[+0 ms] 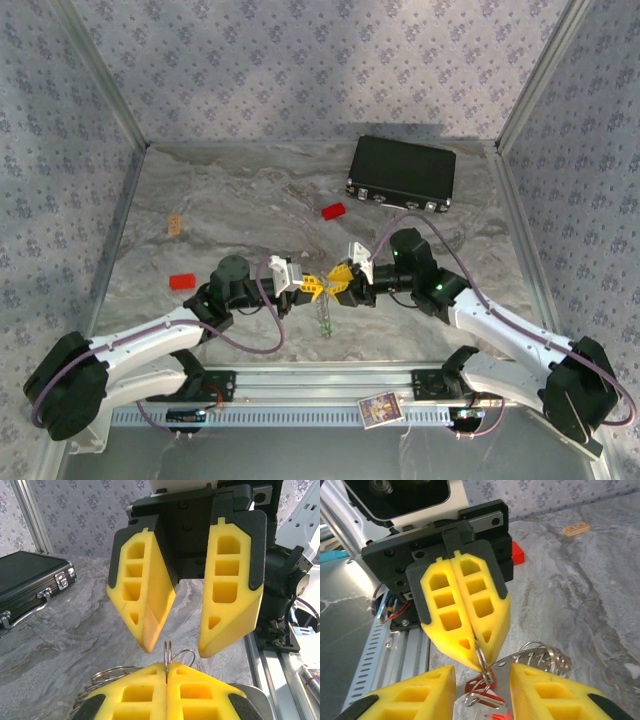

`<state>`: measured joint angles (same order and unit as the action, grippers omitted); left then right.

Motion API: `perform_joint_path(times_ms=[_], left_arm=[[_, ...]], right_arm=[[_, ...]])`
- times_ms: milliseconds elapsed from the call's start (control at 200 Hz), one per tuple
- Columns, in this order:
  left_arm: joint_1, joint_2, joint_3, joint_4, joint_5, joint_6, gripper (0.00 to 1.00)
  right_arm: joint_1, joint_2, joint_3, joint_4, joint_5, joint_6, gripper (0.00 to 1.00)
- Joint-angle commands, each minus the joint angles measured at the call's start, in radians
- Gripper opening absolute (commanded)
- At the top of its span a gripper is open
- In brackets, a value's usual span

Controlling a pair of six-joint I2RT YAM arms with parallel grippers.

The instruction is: Put the keys on the keyring

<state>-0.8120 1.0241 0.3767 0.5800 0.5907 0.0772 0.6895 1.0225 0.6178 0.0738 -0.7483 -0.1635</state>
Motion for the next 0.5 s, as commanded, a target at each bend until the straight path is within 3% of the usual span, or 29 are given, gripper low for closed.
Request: perform_joint_path(times_ms=[0,110,220,495], left_arm=[[-0.008,-0.008,0.022,0.047,0.032,0.01,0.0],[-0.009,-0.008,0.022,0.046,0.032,0.009,0.0],[-0.007,-0.006,0.022,0.049,0.035,0.01,0.0],[-0.012,-0.007,0.025,0.05,0.044,0.009,0.0]], right_arm=[[-0.002,-0.059,-0.014,0.067,0.086,0.011,0.37],[-0.003,-0.098,-0.038,0.086,0.167,0.014,0.42],[0.001,-0.074,-0.025,0.06,0.09,0.022,0.43],[0.016,0.012,0.026,0.027,0.034,0.015,0.35]])
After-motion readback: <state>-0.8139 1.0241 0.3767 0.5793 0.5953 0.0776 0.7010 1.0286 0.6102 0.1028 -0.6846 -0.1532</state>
